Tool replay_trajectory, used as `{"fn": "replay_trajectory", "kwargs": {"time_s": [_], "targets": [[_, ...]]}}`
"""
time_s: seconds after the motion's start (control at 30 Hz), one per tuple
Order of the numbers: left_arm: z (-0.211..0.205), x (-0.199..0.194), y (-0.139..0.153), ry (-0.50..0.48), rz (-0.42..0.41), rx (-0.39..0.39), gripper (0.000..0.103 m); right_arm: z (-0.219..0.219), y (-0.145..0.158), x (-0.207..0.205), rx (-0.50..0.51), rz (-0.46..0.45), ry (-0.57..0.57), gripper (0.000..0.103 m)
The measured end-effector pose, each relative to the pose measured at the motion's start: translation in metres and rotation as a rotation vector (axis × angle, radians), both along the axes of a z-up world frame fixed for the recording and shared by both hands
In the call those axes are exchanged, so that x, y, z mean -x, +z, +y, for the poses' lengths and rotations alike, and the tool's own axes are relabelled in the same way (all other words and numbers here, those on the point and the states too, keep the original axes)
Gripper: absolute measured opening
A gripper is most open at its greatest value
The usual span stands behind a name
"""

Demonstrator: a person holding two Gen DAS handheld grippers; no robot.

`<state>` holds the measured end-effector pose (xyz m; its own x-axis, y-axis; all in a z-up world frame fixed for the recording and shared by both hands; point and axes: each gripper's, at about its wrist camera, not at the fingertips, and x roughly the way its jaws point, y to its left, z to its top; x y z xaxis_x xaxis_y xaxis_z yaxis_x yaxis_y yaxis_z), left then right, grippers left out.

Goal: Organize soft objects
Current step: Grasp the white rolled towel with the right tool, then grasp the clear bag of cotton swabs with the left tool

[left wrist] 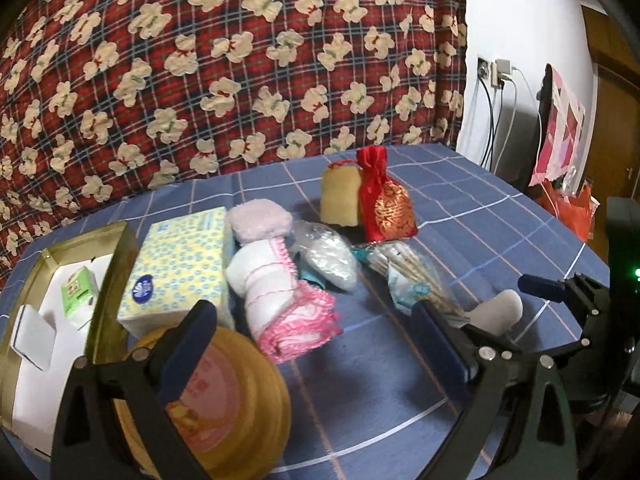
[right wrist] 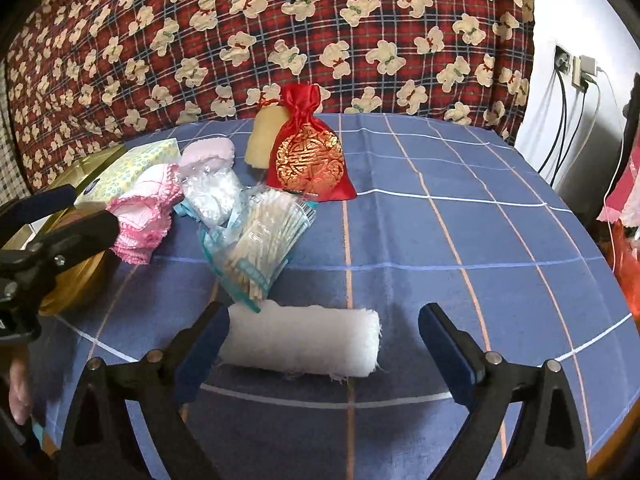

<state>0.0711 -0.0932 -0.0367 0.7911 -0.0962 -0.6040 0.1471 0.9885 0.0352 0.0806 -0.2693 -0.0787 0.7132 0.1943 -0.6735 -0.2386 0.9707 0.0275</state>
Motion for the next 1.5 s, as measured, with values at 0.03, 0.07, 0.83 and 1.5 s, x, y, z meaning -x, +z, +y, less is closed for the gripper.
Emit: {"fn": "replay_trajectory", "kwargs": {"time_s": [0.03,0.07,0.83,1.5], "targets": [[-0.001,-0.001,0.0,-0.003,0.002,0.001,0.099,0.0,0.0,0.0,0.001,0.002,0.006,0.097],[-0.003,-0.001,-0.001,-0.007,0.003,0.001,0.099,0.001,0.0,0.001,0.006,0.003,0.017,0.097],[-0.034,-0.02,-0.01,-0.074,0.075,0.004,0.099,-0.04,0.0,0.011,0.004,0.021,-0.045,0.082],[-0.096,-0.07,-0.039,-0.056,0.239,0.012,0.081,-0.09,0.028,-0.02,-0.041,-0.148,-0.256,0.082]]}}
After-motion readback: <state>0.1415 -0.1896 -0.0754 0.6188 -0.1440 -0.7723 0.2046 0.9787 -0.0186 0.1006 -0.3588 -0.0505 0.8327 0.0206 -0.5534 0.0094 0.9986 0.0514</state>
